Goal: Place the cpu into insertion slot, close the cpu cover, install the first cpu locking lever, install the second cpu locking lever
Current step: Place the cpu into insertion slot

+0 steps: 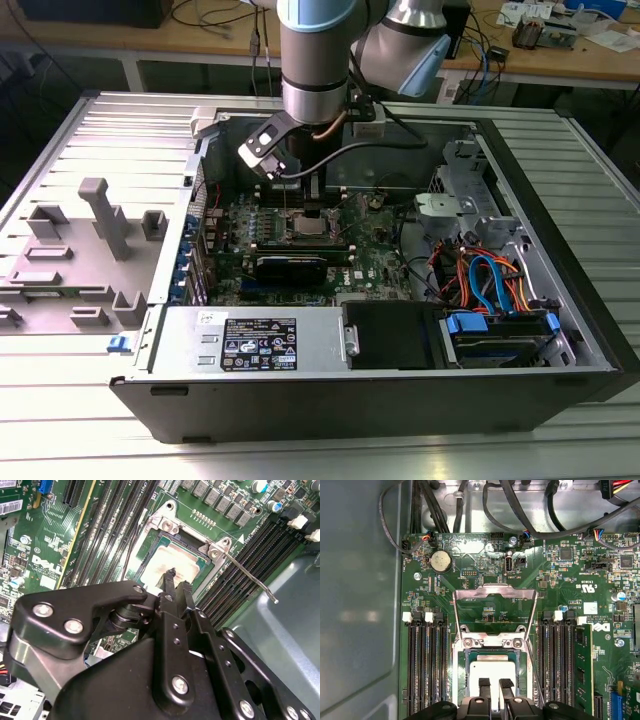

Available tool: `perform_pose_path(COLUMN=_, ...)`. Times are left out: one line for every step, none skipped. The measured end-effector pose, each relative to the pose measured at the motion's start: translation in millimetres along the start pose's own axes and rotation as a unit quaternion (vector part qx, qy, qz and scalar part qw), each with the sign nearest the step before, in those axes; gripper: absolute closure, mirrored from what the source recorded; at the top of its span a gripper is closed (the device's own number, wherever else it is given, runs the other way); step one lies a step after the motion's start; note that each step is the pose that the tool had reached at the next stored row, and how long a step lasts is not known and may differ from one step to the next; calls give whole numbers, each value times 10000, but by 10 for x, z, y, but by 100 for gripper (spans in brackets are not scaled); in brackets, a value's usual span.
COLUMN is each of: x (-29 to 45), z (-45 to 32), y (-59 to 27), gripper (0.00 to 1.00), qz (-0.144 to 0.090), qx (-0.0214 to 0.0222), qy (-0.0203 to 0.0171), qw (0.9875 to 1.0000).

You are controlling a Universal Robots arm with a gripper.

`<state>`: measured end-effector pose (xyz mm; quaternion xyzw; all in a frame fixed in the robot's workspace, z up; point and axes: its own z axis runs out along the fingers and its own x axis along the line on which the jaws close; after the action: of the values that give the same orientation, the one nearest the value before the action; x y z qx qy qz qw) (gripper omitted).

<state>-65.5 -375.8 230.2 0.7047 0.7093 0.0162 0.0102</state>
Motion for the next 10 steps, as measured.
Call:
perform_pose_path(x=0, z=-3, y=0, gripper=78, qz=-1, qx=0, qy=0, qw=10000)
perform_pose_path(x=-2, z=-12, y=1, gripper=78, qz=-2, qx=0, qy=0, qw=10000)
perform_pose_path(x=-2, z=-45, y=2, gripper=78, qz=-4, qx=3, qy=1, qw=10000)
perform_pose_path(x=-1, z=-58, y=3, gripper=78, qz=-5, qx=4, qy=1, qw=10000)
perform_pose_path(x=-3, z=-57, y=3, gripper=80, qz=-4, qx=3, qy=2, qw=10000)
perform_pose_path(x=-3, z=-57, y=3, gripper=80, qz=-7, qx=3, qy=3, qw=10000)
perform_pose_path(x=-4, z=-58, y=3, gripper=87, qz=-11, qx=4, qy=2, qw=10000)
perform_pose_path(x=-4, z=-58, y=3, gripper=87, qz=-16, qx=4, qy=3, qw=10000)
perform_pose_path(x=-4, z=-58, y=3, gripper=87, qz=-32, qx=4, qy=4, qw=10000)
perform_pose_path(x=-4, z=-58, y=3, gripper=89, qz=-131, qx=6, qy=7, qw=9999)
